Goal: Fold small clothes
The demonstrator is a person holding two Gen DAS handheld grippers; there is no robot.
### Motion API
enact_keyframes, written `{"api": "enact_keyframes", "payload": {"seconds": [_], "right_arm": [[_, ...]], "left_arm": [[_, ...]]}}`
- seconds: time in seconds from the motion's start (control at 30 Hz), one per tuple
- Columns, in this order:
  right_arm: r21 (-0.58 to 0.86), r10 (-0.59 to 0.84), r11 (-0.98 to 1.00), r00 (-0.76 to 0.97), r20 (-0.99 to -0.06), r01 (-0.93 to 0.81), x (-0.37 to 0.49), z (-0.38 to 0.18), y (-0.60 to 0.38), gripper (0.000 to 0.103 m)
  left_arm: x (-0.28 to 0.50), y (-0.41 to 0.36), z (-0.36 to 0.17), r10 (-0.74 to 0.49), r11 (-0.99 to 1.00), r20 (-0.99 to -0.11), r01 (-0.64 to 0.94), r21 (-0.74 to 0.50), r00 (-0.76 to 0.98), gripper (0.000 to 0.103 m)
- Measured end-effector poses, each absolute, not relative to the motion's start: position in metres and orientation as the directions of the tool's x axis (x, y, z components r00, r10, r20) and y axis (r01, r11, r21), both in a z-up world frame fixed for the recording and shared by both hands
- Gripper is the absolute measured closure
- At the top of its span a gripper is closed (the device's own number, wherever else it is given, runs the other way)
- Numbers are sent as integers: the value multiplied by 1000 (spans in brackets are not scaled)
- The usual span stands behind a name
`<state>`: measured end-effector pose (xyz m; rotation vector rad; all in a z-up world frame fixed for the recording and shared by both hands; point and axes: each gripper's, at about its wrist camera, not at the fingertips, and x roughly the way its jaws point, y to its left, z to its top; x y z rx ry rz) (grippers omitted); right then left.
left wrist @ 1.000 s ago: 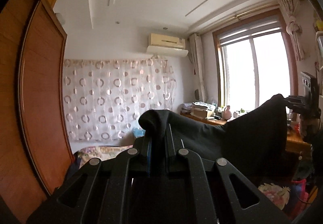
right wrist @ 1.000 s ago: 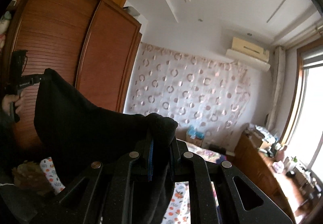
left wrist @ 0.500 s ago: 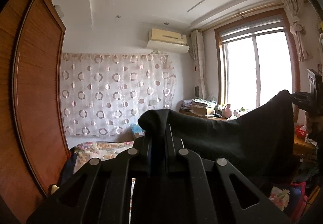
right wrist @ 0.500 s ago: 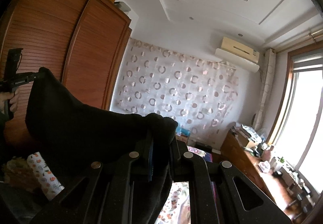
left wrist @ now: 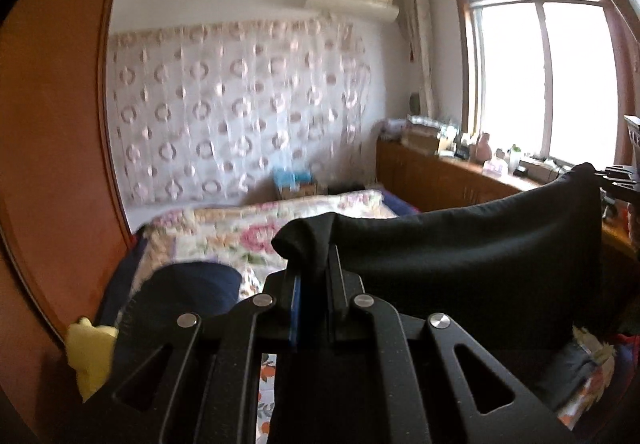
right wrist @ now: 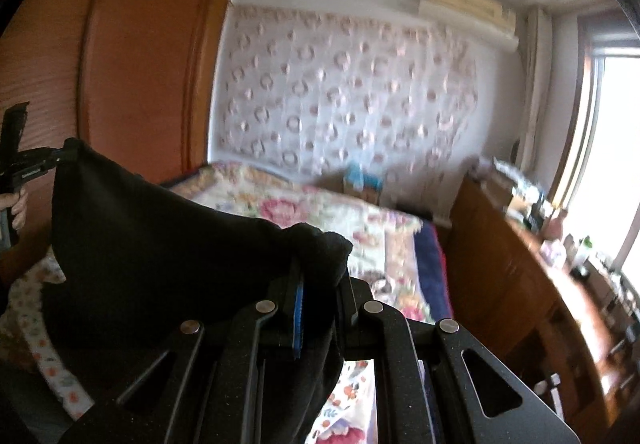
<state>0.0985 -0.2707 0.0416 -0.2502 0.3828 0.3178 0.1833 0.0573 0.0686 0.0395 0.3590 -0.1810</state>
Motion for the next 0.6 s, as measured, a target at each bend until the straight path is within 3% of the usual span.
{"api": "enact_keyframes", "payload": {"seconds": [0.27,0.6], "right_arm": [[-142,235,926,827,-511,-351,200,9,-252,91],[-88,211,937,749,-628,-338,287,-8,-247,91]], "left_arm": [[260,43,19,-115,983,-471,170,75,875,93],[317,36,-32,-93,982,-598,171,74,796,92]]}}
